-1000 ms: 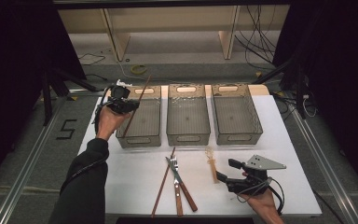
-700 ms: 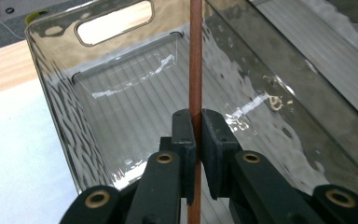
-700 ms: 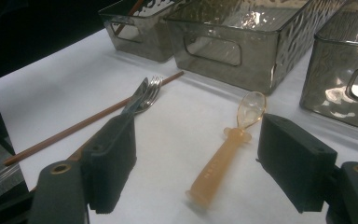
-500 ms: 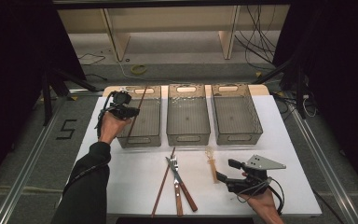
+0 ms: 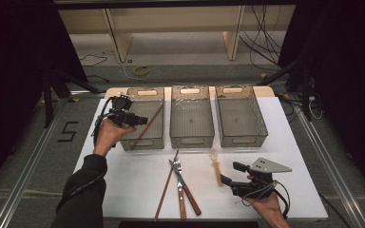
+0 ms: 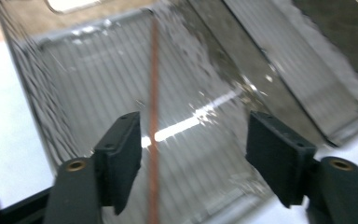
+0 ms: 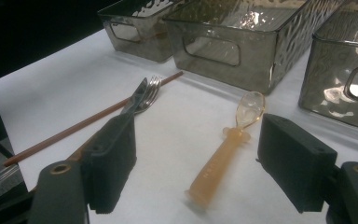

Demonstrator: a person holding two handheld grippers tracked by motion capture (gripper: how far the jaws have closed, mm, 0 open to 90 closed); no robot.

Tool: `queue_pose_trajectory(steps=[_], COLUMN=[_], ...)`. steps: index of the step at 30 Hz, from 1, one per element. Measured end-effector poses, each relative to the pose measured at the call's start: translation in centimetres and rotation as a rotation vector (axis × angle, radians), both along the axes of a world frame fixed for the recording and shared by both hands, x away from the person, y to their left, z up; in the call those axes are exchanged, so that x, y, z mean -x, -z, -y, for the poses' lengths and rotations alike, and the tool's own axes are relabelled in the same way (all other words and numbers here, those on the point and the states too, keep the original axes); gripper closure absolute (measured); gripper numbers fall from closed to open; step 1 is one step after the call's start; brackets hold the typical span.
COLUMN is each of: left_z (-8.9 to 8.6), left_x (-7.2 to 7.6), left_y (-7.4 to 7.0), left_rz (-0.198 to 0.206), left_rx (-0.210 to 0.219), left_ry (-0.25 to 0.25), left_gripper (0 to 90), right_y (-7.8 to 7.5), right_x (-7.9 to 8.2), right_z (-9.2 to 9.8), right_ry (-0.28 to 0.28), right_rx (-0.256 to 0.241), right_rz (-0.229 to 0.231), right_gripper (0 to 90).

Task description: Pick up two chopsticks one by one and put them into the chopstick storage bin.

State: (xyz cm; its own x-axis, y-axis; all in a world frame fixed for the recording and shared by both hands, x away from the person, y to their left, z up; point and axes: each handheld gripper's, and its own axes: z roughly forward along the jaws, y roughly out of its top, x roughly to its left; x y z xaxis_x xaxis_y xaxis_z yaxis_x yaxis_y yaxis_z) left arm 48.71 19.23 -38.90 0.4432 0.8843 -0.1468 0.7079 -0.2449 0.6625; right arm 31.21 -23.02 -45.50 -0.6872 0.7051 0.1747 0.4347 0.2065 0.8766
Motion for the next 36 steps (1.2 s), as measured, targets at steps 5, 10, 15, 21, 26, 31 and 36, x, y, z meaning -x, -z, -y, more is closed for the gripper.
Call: queue_pose_trajectory(steps=[5, 10, 15, 21, 26, 31, 36], left_z=[1.3, 1.8, 2.7, 4.0, 4.8, 5.4, 5.9], left_x=[3.2, 4.8, 6.4, 8.0, 9.2, 10.4, 11.0], left_y=[-0.1, 0.3, 1.2, 1.8, 2.7, 3.8, 4.5], left_rz=[-0.013, -0.017, -0.042, -0.045, -0.079, -0.109, -0.131], left_rx=[0.005, 0.011, 0.0, -0.036, -0.061, -0.097, -0.109], left_ry=[0.042, 0.065, 0.097, 0.126, 0.149, 0.165, 0.182], left_gripper=[29.0, 26.6, 22.9, 21.9, 20.4, 20.0, 19.9], right_y=[0.0, 0.0, 0.0, -0.2, -0.3, -0.3, -0.3], right_x=[0.0, 0.1, 0.1, 0.2, 0.3, 0.3, 0.4], right_z=[-0.1, -0.1, -0.1, 0.0, 0.0, -0.1, -0.1], right_ry=[0.0, 0.001, 0.002, 0.003, 0.003, 0.004, 0.004], right_rx=[0.004, 0.005, 0.005, 0.004, 0.003, 0.003, 0.003], right_rz=[0.0, 0.001, 0.002, 0.009, 0.013, 0.015, 0.014], right_gripper=[28.6, 28.6, 28.6, 28.6, 28.6, 28.6, 28.6])
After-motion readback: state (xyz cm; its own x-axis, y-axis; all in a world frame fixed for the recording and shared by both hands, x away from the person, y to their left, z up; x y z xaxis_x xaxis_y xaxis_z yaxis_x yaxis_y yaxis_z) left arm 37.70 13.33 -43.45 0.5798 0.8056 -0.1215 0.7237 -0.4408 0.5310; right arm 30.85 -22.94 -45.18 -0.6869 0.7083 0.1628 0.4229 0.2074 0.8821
